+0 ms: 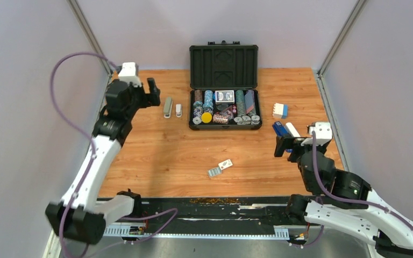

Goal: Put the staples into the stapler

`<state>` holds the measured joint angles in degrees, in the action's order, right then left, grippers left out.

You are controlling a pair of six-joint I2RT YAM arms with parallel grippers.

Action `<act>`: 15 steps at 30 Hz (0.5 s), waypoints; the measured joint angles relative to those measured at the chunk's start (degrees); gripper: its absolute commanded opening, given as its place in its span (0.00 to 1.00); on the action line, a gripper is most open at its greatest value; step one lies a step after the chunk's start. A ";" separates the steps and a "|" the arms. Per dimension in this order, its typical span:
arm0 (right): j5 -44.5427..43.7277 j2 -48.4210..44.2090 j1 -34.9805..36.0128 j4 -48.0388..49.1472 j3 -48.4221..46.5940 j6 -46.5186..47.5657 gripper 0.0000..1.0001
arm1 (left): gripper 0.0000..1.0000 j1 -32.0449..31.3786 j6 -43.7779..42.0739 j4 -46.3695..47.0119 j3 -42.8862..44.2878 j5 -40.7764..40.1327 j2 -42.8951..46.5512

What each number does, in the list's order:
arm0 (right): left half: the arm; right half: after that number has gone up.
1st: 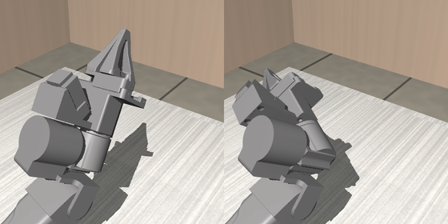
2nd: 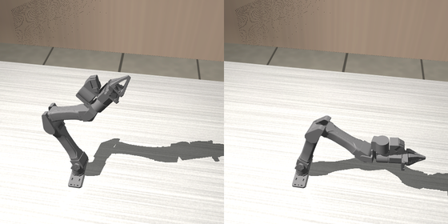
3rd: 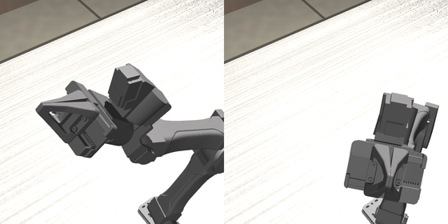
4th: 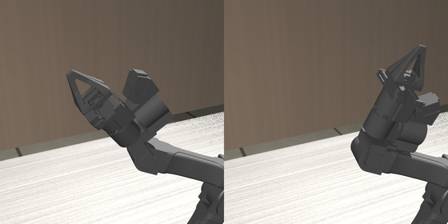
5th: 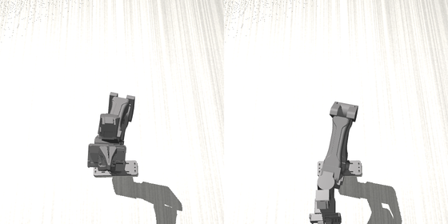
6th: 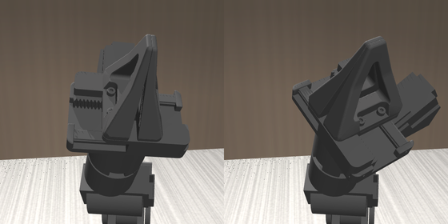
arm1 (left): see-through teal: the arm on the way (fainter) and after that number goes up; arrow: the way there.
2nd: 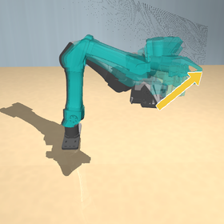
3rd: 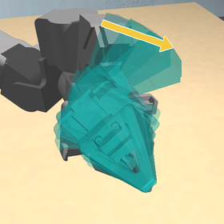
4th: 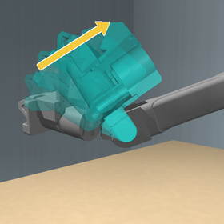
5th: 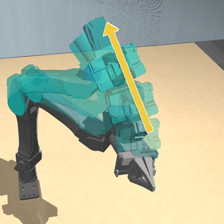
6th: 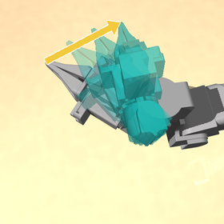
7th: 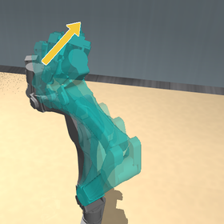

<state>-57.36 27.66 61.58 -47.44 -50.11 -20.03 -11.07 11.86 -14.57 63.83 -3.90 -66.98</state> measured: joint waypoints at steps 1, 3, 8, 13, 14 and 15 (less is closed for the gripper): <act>-0.72 -0.59 0.00 -0.70 -0.57 -0.09 1.00 | 1.00 0.00 0.28 -0.74 -0.72 -0.04 4.52; -2.25 -1.88 0.00 -2.14 -1.64 -0.11 1.00 | 1.00 0.00 0.66 -2.32 -1.92 -0.26 12.52; -6.23 -6.56 0.00 -3.69 -2.99 -0.07 1.00 | 1.00 -0.13 0.37 -8.22 -2.93 -1.75 28.87; -10.10 -12.94 0.00 -3.93 -3.19 0.17 1.00 | 1.00 -2.99 -1.40 -16.02 -3.02 -7.32 37.18; -10.29 -14.43 -0.02 -3.56 -3.08 0.48 1.00 | 1.00 -3.69 -1.79 -17.27 -3.23 -8.81 38.49; -10.49 -15.93 0.00 -2.84 -2.73 0.81 1.00 | 1.00 -4.28 -1.99 -18.25 -3.72 -10.14 39.82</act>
<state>-67.85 11.73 61.58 -50.28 -52.84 -19.22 -15.35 9.87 -32.82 60.12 -14.04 -27.16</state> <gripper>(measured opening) 0.998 0.998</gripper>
